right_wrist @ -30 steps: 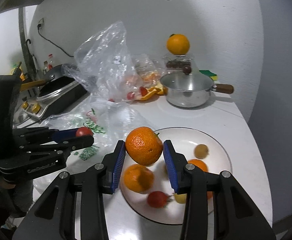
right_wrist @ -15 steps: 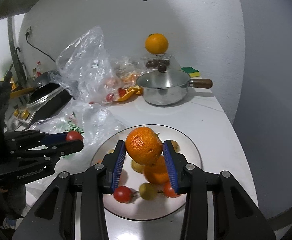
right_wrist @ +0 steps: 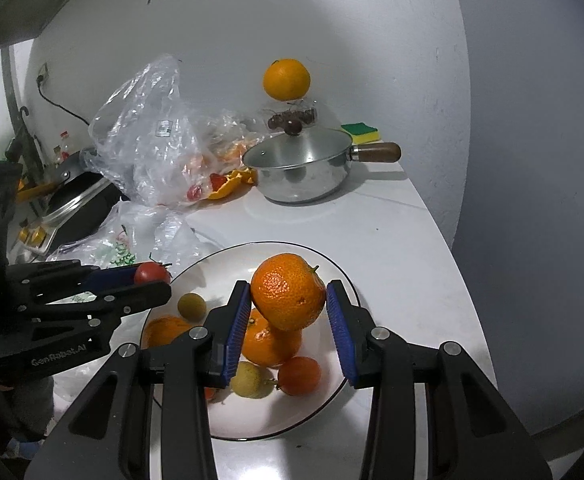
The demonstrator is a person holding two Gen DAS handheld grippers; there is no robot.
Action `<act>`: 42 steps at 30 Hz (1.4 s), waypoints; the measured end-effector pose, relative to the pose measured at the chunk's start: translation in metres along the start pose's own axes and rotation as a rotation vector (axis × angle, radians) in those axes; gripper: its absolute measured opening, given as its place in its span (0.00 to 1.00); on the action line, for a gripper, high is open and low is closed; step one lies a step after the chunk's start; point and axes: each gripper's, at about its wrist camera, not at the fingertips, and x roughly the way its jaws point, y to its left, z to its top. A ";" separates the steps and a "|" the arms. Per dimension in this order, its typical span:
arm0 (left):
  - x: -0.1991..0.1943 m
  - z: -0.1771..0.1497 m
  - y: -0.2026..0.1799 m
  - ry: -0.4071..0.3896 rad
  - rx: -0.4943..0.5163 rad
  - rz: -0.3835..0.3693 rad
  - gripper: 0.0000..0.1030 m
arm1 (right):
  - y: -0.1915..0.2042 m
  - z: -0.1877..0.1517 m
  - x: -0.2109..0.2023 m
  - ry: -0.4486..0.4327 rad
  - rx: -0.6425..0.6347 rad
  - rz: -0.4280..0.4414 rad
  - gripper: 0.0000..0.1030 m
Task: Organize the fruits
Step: 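Open the right gripper to drop the orange while the left releases the tomato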
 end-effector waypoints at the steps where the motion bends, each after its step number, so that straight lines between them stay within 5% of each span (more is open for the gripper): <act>1: 0.003 0.001 0.000 0.003 -0.002 -0.003 0.27 | 0.000 0.001 0.002 0.000 -0.001 0.004 0.40; 31: 0.047 0.015 0.013 0.071 -0.033 -0.011 0.29 | 0.004 0.016 0.072 0.092 0.008 0.111 0.41; 39: 0.034 0.013 0.017 0.042 -0.045 -0.006 0.48 | 0.008 0.017 0.071 0.098 0.012 0.086 0.41; 42: 0.027 0.011 0.018 0.033 -0.043 -0.003 0.49 | 0.009 0.019 0.065 0.086 0.014 0.083 0.41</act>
